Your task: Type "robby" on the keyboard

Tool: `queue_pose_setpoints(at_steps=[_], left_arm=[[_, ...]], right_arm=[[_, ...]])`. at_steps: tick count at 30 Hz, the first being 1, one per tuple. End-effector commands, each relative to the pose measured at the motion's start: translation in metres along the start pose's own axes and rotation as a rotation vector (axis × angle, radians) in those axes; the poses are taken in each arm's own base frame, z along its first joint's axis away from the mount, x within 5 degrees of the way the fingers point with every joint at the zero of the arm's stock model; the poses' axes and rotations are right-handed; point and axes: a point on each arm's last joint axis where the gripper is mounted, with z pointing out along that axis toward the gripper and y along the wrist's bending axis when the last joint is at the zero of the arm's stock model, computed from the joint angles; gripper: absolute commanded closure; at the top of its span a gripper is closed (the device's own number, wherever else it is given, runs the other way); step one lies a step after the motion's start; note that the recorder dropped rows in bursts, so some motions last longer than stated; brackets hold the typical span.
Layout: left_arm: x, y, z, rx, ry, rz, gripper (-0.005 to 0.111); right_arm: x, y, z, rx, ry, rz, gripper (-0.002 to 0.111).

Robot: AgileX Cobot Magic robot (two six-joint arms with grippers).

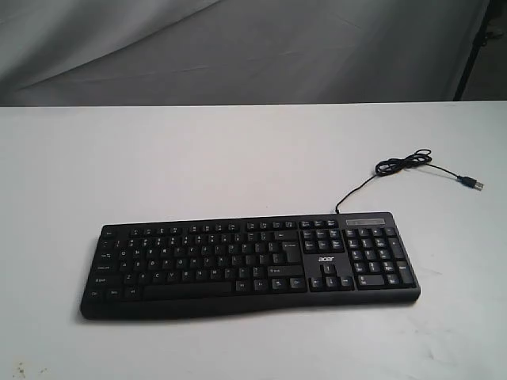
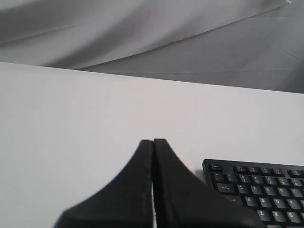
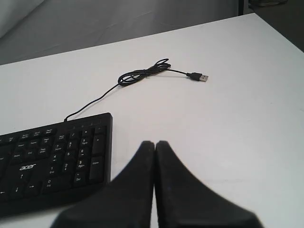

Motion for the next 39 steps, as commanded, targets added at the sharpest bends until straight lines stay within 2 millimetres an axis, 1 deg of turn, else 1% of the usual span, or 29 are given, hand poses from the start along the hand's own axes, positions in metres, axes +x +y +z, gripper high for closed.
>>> queue_pose_setpoints(at_steps=[1, 21, 24, 25, 27, 31, 35, 37, 39], left_arm=[[0.001, 0.0, 0.0, 0.006, -0.001, -0.012, 0.107], [0.001, 0.0, 0.0, 0.006, -0.001, -0.012, 0.107], [0.001, 0.0, 0.0, 0.006, -0.001, -0.012, 0.107], [0.001, 0.0, 0.0, 0.006, -0.001, -0.012, 0.107], [0.001, 0.0, 0.0, 0.006, -0.001, -0.012, 0.107], [0.001, 0.0, 0.0, 0.006, -0.001, -0.012, 0.107], [0.001, 0.0, 0.0, 0.006, -0.001, -0.012, 0.107], [0.001, 0.0, 0.0, 0.006, -0.001, -0.012, 0.107], [0.001, 0.0, 0.0, 0.006, -0.001, -0.012, 0.107]], right_arm=[[0.001, 0.0, 0.001, 0.003, 0.008, -0.014, 0.108], [0.001, 0.0, 0.001, 0.003, 0.01, -0.01, 0.108], [0.002, 0.001, 0.001, -0.015, 0.023, 0.053, 0.108], [0.0, 0.003, 0.0, -0.023, 0.021, 0.079, 0.108], [-0.014, 0.006, -0.005, -0.04, -0.006, 0.11, 0.108], [-0.042, 0.011, -0.02, -0.044, -0.03, 0.115, 0.108], [-0.076, 0.017, -0.037, -0.038, -0.024, 0.117, 0.108], [-0.094, 0.02, -0.039, -0.035, -0.032, 0.11, 0.108], [-0.115, 0.024, -0.036, -0.026, -0.027, 0.098, 0.108]])
